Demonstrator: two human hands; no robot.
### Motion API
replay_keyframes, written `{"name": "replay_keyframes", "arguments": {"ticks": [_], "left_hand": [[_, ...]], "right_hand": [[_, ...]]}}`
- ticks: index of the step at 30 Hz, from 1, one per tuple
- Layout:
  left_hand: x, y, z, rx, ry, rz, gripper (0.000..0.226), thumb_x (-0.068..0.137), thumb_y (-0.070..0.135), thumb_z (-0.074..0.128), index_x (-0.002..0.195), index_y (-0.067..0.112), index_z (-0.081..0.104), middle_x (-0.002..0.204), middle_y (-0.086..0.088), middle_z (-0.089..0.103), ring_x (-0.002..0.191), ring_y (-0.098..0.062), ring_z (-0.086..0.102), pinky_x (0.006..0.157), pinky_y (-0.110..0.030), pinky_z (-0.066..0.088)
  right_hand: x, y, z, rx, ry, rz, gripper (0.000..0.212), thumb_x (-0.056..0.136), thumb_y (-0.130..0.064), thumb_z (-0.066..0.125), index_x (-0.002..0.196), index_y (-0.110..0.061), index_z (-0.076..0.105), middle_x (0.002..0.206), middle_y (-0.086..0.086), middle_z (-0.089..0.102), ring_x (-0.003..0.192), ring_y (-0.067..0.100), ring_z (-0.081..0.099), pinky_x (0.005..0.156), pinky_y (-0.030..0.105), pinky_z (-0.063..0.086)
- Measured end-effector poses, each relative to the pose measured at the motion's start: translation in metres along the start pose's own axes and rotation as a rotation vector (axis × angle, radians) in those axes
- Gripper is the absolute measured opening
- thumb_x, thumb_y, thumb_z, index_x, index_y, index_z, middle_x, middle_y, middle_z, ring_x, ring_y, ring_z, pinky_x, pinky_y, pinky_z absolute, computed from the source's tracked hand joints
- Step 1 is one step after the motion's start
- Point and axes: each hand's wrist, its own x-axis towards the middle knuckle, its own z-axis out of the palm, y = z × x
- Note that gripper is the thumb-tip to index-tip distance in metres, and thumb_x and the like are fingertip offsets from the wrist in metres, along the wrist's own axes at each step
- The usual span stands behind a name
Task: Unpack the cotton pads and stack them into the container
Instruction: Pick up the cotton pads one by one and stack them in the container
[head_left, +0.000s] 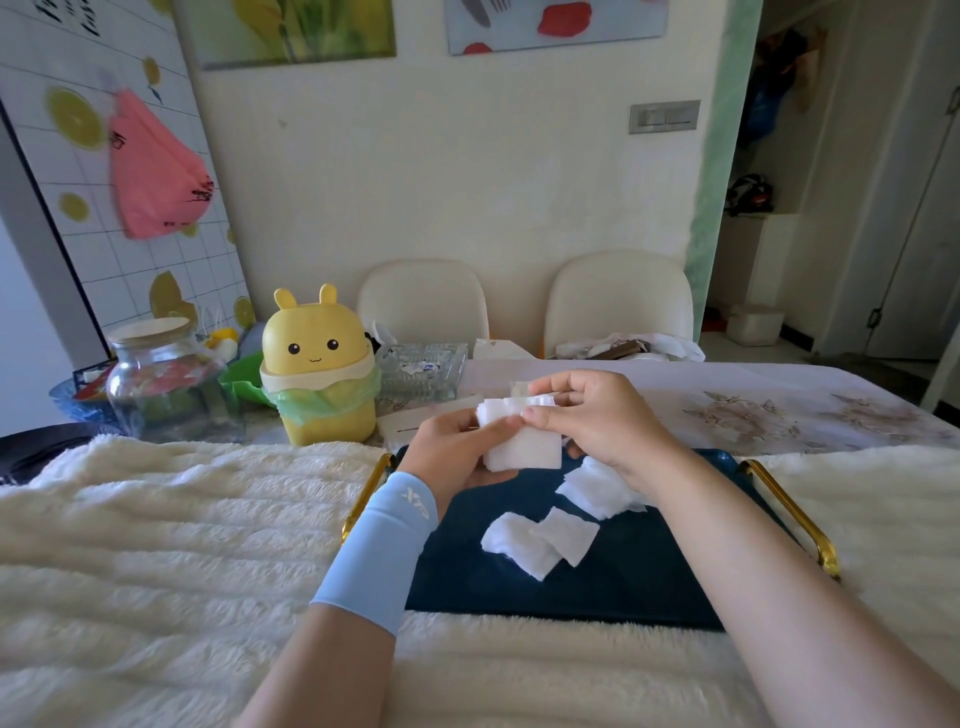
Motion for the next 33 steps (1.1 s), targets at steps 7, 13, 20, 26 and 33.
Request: {"name": "replay_keyframes", "arguments": {"ticks": [7,13,20,26,33], "left_hand": [[-0.001,0.003,0.0,-0.173,0.015,-0.048,0.017,0.097,0.018,0.062,0.108,0.007,0.064,0.109,-0.016,0.072,0.094,-0.027,0.072,0.069,-0.033,0.062],[0.001,0.001,-0.003,-0.173,0.069,-0.053,0.029,0.095,0.017,0.064,0.118,-0.001,0.062,0.109,-0.02,0.072,0.097,-0.031,0.072,0.071,-0.035,0.062],[-0.002,0.004,-0.001,-0.185,-0.056,-0.053,0.024,0.101,0.023,0.054,0.11,0.005,0.066,0.103,-0.018,0.075,0.095,-0.029,0.073,0.074,-0.035,0.062],[-0.001,0.006,0.0,-0.161,-0.1,-0.059,0.051,0.093,0.047,0.057,0.119,0.004,0.066,0.108,-0.018,0.074,0.101,-0.03,0.072,0.086,-0.041,0.059],[0.0,0.003,-0.001,-0.249,-0.046,-0.092,0.032,0.096,0.027,0.061,0.116,0.001,0.066,0.105,-0.018,0.074,0.093,-0.028,0.074,0.077,-0.036,0.062]], "right_hand": [[0.004,0.001,-0.004,0.185,-0.01,0.092,0.022,0.083,-0.004,0.079,0.099,-0.017,0.073,0.094,-0.002,0.074,0.077,0.008,0.067,0.058,0.018,0.049],[0.003,-0.004,-0.004,0.26,-0.064,0.071,0.016,0.083,-0.006,0.079,0.095,-0.016,0.076,0.09,-0.001,0.074,0.077,0.013,0.065,0.066,0.028,0.05],[-0.002,-0.009,0.002,0.087,0.006,0.065,0.023,0.079,-0.004,0.083,0.1,-0.008,0.073,0.088,0.005,0.074,0.056,-0.003,0.064,0.046,0.011,0.044],[-0.001,-0.006,0.003,-0.096,0.077,0.053,0.026,0.072,-0.016,0.091,0.093,-0.017,0.076,0.088,-0.001,0.077,0.084,0.014,0.074,0.07,0.026,0.059],[-0.01,-0.014,0.011,-0.377,0.243,-0.035,0.023,0.071,-0.037,0.09,0.073,-0.025,0.07,0.072,-0.015,0.068,0.067,-0.002,0.061,0.06,0.023,0.046]]}}
